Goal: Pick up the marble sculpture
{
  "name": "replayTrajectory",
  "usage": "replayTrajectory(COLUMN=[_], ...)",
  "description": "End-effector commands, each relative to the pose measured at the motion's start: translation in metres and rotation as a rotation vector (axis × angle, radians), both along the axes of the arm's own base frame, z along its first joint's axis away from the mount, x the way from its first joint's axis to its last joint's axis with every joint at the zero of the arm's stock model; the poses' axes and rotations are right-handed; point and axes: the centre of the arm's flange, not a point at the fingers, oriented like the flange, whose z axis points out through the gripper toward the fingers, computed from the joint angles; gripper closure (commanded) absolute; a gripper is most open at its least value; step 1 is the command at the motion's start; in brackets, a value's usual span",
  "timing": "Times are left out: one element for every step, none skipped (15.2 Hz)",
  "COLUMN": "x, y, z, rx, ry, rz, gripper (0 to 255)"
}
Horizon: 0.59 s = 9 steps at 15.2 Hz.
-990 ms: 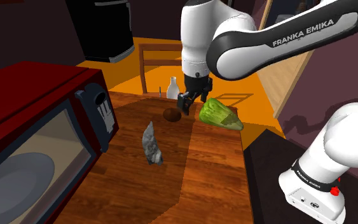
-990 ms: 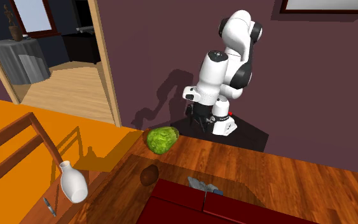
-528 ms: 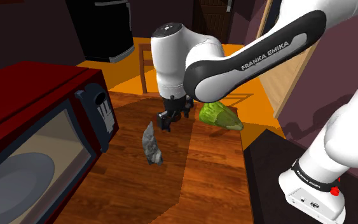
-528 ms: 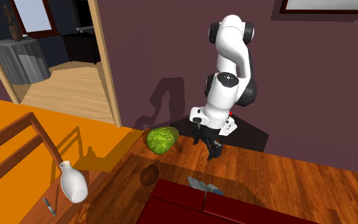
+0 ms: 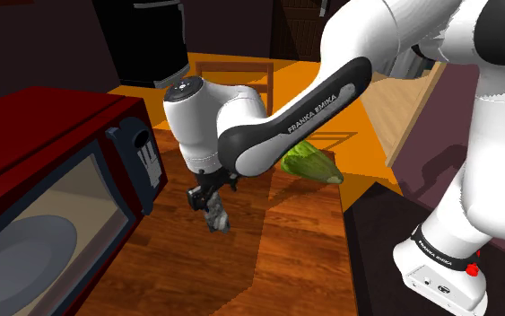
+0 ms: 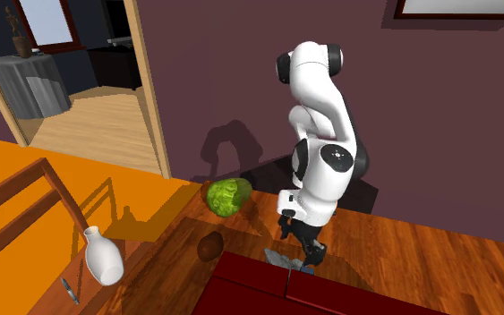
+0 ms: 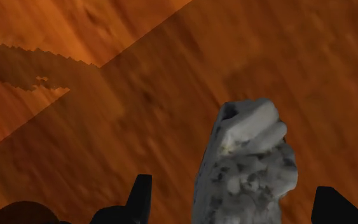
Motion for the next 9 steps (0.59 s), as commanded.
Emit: replayTrajectory(x=[0.005,0.005,0.005,0.005,0.005,0.005,0.005,0.005,0.005], y=[0.016,0.016,0.016,0.016,0.016,0.016,0.016,0.016,0.016], z=[-0.015,-0.020,-0.026,-0.031,-0.036,-0.041,-0.047,-0.052,-0.055], rx=[-0.003,-0.003,-0.003,-0.003,-0.003,-0.003,-0.003,-0.003,-0.003], ry=[0.003,0.003,0.003,0.003,0.003,0.003,0.003,0.003,0.003], rz=[-0.002,-0.002,-0.002,-0.002,-0.002,-0.002,-0.002,-0.002,-0.002], gripper=[0,0,0,0,0,0,0,0,0])
